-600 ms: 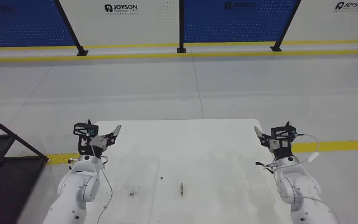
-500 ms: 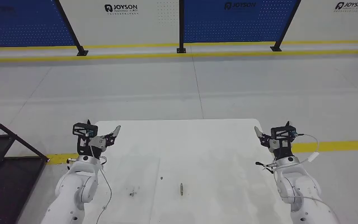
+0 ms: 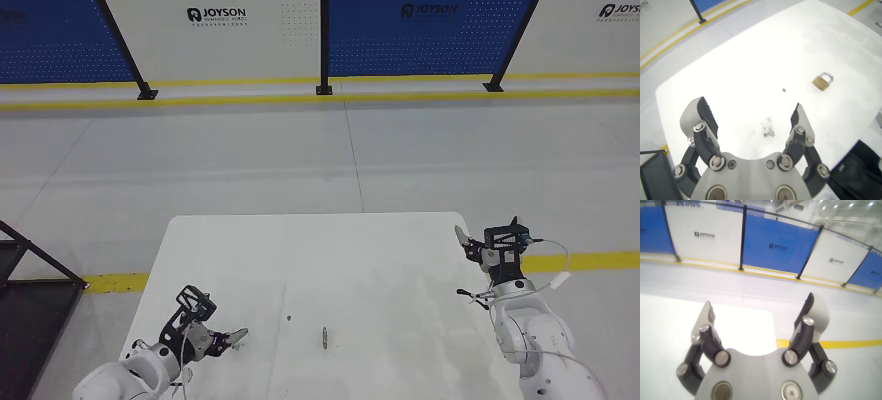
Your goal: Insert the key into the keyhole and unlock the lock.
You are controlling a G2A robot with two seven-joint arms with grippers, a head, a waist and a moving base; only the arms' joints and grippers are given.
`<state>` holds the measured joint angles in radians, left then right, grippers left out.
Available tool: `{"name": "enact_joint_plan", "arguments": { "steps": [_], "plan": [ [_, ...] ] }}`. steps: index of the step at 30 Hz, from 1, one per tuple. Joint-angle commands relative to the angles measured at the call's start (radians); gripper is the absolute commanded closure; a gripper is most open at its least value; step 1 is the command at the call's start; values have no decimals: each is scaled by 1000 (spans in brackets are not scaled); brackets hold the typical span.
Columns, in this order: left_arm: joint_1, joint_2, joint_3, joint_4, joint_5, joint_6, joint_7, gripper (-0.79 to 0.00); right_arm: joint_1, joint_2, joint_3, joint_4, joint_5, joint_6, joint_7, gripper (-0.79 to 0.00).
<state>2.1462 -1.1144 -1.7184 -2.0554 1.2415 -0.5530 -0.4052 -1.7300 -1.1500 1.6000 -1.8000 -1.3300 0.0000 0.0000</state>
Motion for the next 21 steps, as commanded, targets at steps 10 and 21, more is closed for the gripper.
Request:
{"name": "enact_joint_plan", "arguments": {
  "steps": [10,21],
  "plan": [
    [-83,-7,158,78,39,135,-219,-600,0,0,0,0,0,0,0,-785],
    [-95,-9,216,117,130,251,-229,-363,0,0,0,0,0,0,0,-785]
  ]
}}
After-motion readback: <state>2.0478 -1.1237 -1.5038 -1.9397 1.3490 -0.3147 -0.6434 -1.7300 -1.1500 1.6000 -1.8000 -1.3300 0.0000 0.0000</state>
